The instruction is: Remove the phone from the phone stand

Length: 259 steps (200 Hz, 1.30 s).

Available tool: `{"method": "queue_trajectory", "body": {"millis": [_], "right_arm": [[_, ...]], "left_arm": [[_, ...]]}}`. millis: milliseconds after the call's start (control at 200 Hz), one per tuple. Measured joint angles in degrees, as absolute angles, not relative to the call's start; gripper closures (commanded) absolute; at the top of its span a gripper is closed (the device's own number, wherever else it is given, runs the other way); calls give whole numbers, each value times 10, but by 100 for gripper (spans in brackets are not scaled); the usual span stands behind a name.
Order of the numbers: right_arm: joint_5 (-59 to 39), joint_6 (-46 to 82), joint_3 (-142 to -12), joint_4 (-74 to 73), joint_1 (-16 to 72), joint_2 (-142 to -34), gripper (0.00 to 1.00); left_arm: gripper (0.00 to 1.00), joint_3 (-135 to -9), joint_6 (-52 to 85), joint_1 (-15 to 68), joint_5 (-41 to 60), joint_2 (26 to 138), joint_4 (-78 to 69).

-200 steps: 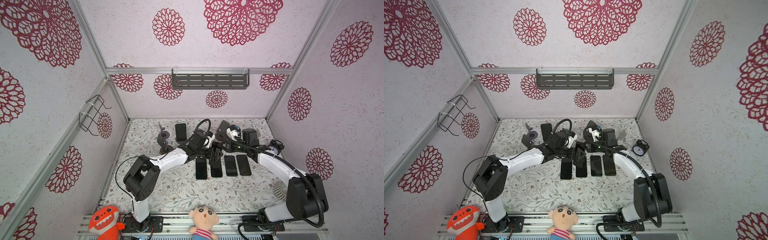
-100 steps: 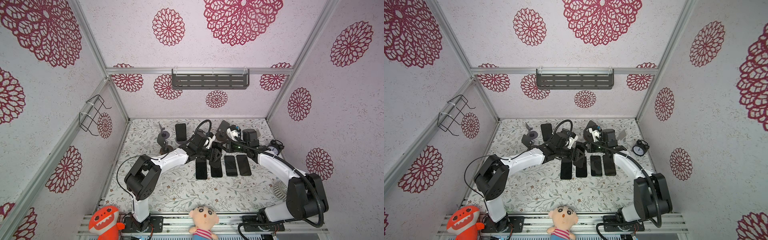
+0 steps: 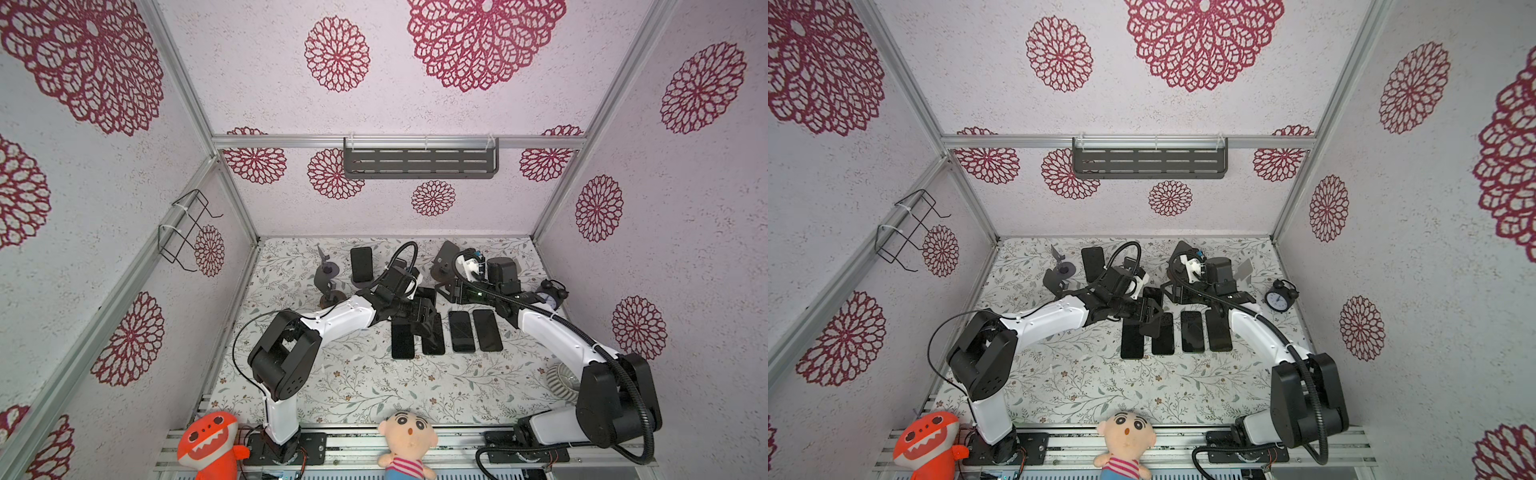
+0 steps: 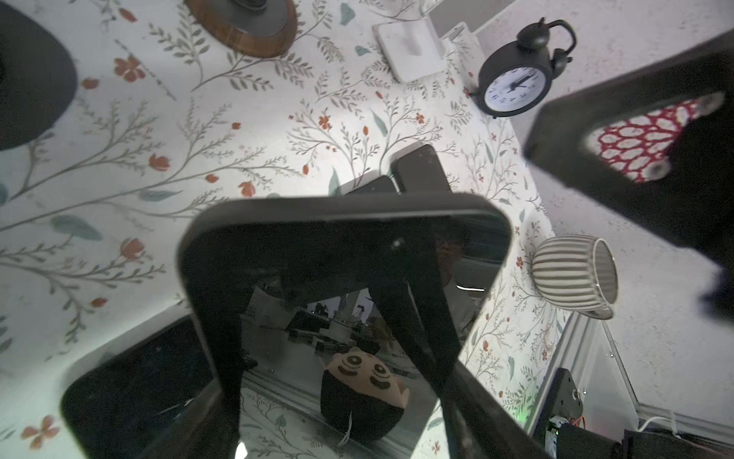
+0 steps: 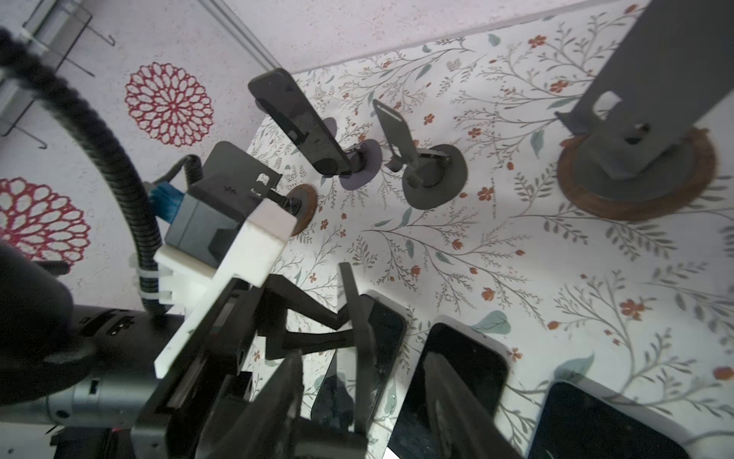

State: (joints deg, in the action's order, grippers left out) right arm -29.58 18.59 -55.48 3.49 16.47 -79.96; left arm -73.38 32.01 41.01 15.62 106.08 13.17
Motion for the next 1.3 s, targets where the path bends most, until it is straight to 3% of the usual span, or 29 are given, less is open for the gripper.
{"method": "queue_trajectory", "body": {"millis": [320,560,1296], "right_arm": [[-226,185,-532,37,144,-782,44],[-216,187,-496,27,141,-783,44],[-212,185,-489,11,138,-752,44]], "left_arm": [[48,-719,369,390,41,970,329],[56,-735,414,367,-13,1002,475],[54,-778,437,347,18,1103,497]]}}
